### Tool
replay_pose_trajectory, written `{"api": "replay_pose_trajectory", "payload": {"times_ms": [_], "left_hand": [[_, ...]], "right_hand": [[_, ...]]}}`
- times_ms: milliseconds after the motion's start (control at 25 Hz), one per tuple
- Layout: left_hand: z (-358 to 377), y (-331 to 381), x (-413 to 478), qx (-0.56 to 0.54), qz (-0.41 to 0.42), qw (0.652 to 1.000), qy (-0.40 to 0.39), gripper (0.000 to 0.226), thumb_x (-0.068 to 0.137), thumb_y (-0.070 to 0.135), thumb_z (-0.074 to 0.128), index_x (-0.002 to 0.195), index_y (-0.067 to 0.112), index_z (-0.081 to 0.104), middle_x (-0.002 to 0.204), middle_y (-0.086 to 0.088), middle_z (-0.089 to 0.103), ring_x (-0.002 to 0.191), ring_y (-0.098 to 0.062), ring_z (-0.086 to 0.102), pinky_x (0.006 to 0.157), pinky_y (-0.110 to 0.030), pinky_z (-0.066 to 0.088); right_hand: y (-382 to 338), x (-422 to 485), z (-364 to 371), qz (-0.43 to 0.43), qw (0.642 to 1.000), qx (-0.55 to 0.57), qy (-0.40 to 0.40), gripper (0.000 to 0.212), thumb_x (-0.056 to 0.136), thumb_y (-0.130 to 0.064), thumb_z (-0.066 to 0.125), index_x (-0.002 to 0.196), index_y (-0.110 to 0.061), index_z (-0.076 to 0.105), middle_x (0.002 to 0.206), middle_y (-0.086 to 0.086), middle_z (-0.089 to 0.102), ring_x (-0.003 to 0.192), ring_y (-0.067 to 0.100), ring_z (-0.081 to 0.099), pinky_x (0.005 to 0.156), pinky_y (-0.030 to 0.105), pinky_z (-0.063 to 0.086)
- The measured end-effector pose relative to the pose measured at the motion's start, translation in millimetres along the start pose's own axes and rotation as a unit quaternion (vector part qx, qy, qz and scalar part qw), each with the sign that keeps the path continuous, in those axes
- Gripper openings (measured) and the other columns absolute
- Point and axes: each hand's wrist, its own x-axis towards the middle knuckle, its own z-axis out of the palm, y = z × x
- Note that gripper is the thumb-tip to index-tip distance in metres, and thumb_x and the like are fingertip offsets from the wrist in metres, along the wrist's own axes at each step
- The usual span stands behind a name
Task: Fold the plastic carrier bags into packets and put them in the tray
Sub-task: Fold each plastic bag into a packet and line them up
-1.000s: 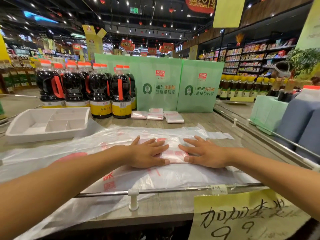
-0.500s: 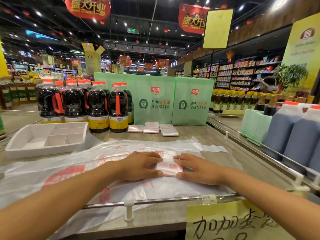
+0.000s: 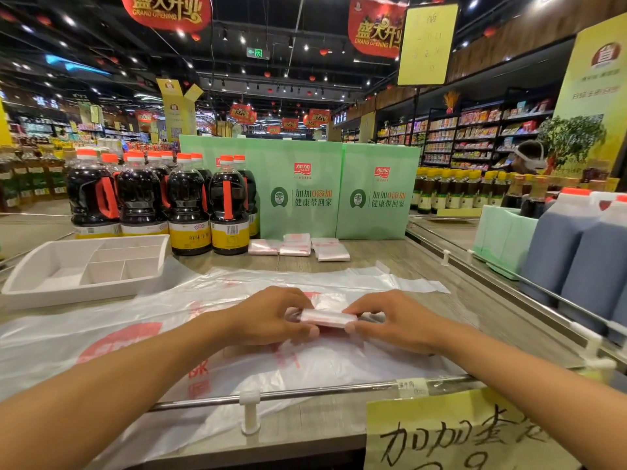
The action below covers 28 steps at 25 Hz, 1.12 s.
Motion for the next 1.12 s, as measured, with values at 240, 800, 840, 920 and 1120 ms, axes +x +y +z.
{"api": "replay_pose_trajectory", "payload": {"times_ms": [240, 800, 840, 920, 1120], "left_hand": [[-0.4, 6.2, -0.5, -0.048, -0.021, 0.996, 0.068, 0.042, 0.098, 0.032, 0.066, 0.138, 0.029, 0.054, 0.088, 0.015, 0.072, 0.088, -0.001, 0.067, 0.087, -0.033, 0.054], [11.9, 18.5, 8.5, 0.117, -0.105, 0.988, 0.008, 0.065, 0.099, 0.061, 0.048, 0.157, 0.037, 0.030, 0.124, 0.005, 0.056, 0.124, -0.018, 0.044, 0.109, -0.045, 0.026], [13.2, 16.6, 8.5, 0.124, -0.113, 0.986, -0.003, 0.064, 0.099, 0.063, 0.045, 0.156, 0.037, 0.031, 0.127, 0.004, 0.052, 0.127, -0.019, 0.041, 0.112, -0.046, 0.023], [14.6, 14.0, 7.7, 0.139, -0.119, 0.983, -0.021, 0.062, 0.099, 0.066, 0.039, 0.155, 0.039, 0.031, 0.132, 0.003, 0.043, 0.132, -0.019, 0.034, 0.116, -0.049, 0.016], [16.9, 13.3, 6.1, 0.159, -0.125, 0.976, -0.081, 0.064, 0.101, 0.068, 0.025, 0.160, 0.044, 0.015, 0.163, 0.009, 0.017, 0.153, -0.019, 0.010, 0.121, -0.058, -0.010]], "right_hand": [[0.7, 6.9, 3.8, 0.021, 0.997, 0.034, 0.064, 0.041, 0.106, -0.047, 0.044, 0.142, -0.032, 0.056, 0.102, -0.012, 0.075, 0.098, 0.005, 0.066, 0.096, 0.037, 0.050], [-2.9, 10.5, 11.9, 0.052, 0.997, -0.055, -0.012, 0.061, 0.103, -0.046, 0.052, 0.158, -0.034, 0.026, 0.111, -0.006, 0.059, 0.102, 0.014, 0.052, 0.096, 0.039, 0.045], [-2.7, 10.5, 12.5, 0.054, 0.996, -0.074, -0.022, 0.061, 0.104, -0.048, 0.050, 0.158, -0.033, 0.026, 0.115, -0.006, 0.057, 0.106, 0.015, 0.049, 0.098, 0.039, 0.043], [-1.8, 11.5, 12.8, 0.055, 0.992, -0.107, -0.038, 0.059, 0.104, -0.053, 0.044, 0.158, -0.033, 0.028, 0.118, -0.007, 0.050, 0.111, 0.015, 0.044, 0.101, 0.040, 0.039], [1.5, 11.7, 10.9, 0.050, 0.984, -0.155, -0.072, 0.063, 0.102, -0.063, 0.036, 0.159, -0.039, 0.023, 0.149, -0.009, 0.026, 0.136, 0.016, 0.029, 0.116, 0.041, 0.026]]}}
